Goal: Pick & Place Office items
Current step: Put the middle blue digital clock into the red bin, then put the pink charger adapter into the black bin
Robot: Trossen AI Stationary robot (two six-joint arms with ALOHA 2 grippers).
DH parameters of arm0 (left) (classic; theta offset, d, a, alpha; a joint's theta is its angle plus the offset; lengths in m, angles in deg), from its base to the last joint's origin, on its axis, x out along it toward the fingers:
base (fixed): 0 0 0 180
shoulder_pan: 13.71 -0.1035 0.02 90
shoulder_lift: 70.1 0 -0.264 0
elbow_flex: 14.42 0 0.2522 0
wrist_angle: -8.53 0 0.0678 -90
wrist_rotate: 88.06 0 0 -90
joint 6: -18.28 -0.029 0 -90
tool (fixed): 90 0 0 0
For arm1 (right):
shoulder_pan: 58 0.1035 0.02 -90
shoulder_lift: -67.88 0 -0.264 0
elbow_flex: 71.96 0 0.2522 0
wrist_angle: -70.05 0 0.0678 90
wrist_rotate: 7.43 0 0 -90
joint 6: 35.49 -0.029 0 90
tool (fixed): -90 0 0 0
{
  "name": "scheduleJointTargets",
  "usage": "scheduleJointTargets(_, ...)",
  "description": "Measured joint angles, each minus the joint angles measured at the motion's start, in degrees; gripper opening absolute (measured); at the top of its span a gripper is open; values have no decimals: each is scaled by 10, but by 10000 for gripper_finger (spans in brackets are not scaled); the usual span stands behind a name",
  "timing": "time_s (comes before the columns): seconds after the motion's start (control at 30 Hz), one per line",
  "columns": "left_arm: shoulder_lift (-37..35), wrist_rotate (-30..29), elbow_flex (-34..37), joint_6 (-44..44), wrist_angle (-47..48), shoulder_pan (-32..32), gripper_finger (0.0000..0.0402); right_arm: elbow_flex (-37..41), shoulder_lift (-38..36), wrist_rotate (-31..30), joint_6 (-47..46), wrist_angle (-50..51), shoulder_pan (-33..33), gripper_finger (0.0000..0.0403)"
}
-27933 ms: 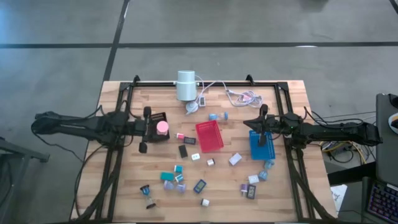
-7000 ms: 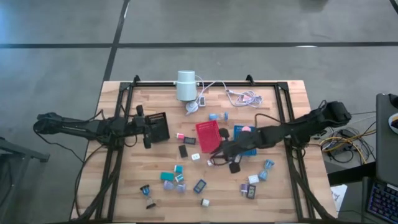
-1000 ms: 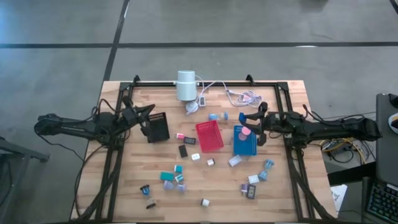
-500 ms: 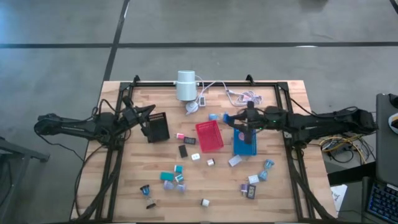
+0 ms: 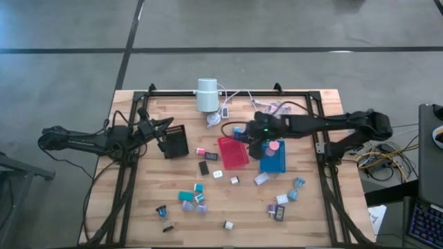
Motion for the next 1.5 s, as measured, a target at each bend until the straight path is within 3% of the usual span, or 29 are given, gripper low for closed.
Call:
scheduleJointTargets(0.43, 0, 0, 0, 0, 25, 0, 7, -176, 205, 3, 86, 166, 6, 140)
scheduleJointTargets(0.9, 0, 0, 0, 0, 26, 0, 7, -228, 329, 7, 111, 192, 7, 140)
scheduleJointTargets(1.07, 0, 0, 0, 0, 26, 0, 7, -237, 342, 6, 118, 195, 7, 141)
scheduleJointTargets(1.33, 0, 0, 0, 0, 26, 0, 7, -239, 319, 4, 112, 202, 7, 239)
scheduleJointTargets(1.5, 0, 0, 0, 0, 26, 0, 7, -239, 260, 2, 99, 228, 7, 258)
